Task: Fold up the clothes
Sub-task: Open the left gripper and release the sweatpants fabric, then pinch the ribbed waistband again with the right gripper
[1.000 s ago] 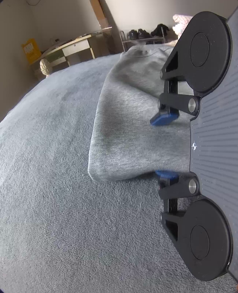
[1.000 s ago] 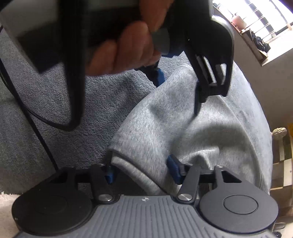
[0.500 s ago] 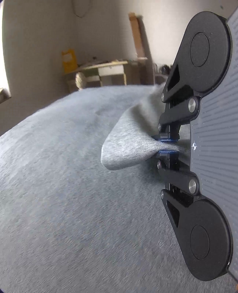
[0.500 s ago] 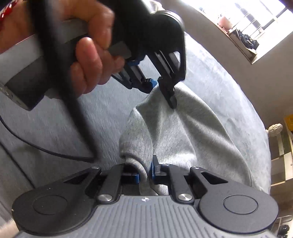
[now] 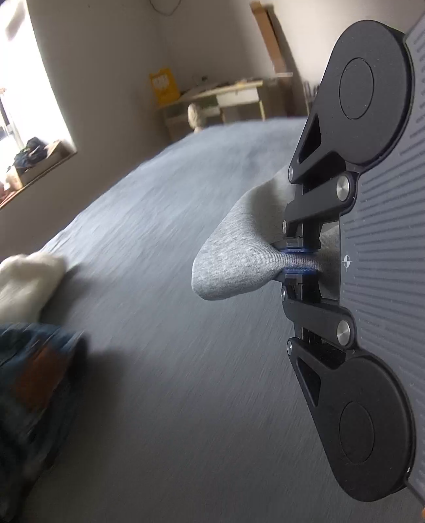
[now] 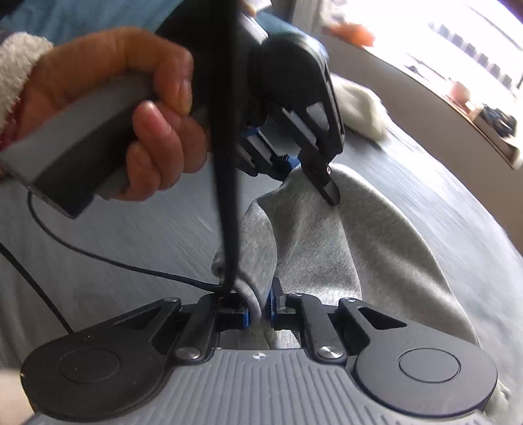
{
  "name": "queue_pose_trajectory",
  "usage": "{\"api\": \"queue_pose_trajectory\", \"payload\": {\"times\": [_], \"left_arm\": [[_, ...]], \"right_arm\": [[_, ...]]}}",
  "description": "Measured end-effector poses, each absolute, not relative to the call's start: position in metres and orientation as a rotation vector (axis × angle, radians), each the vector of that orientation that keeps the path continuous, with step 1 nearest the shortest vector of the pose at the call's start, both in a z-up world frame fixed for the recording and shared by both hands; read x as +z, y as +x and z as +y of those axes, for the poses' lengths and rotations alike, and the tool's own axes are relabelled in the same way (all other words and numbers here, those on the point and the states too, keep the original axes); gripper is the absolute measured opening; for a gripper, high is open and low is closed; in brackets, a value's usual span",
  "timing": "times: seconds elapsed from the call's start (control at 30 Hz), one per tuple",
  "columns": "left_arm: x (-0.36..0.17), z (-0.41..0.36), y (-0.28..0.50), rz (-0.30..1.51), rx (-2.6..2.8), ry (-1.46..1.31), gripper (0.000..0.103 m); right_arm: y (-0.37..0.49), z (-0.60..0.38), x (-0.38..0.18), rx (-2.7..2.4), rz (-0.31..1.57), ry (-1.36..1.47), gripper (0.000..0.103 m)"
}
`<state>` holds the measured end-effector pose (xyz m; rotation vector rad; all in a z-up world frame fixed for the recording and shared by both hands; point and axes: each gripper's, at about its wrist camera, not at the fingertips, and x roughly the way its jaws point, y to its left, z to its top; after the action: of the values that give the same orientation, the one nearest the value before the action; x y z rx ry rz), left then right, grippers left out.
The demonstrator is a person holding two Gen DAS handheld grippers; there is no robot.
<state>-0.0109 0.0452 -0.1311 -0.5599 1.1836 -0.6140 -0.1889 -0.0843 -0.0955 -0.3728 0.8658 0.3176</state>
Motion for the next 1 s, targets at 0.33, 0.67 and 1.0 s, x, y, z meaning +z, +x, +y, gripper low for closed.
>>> {"api": "queue_pose_trajectory", "payload": {"times": [0.33,0.67,1.0], "left_arm": [[-0.15,0.069,-0.03,1.177,-0.426,-0.441,0.038],[-0.117,0.016,-0.074,1.057,-0.384,-0.168,0.055],[-0.11,-0.029,-0.116,1.01,-0.327,-0.06,0.055]], "right_arm": [[-0.197,-0.13,-0.096,0.314,0.91,-0.04,0.058],[-0.234,-0.332,-0.051,-0.117,0.869,0.213,0.062],[-0.234,-0.471,-0.105,-0.274,0.895,0.516,0.062]]}}
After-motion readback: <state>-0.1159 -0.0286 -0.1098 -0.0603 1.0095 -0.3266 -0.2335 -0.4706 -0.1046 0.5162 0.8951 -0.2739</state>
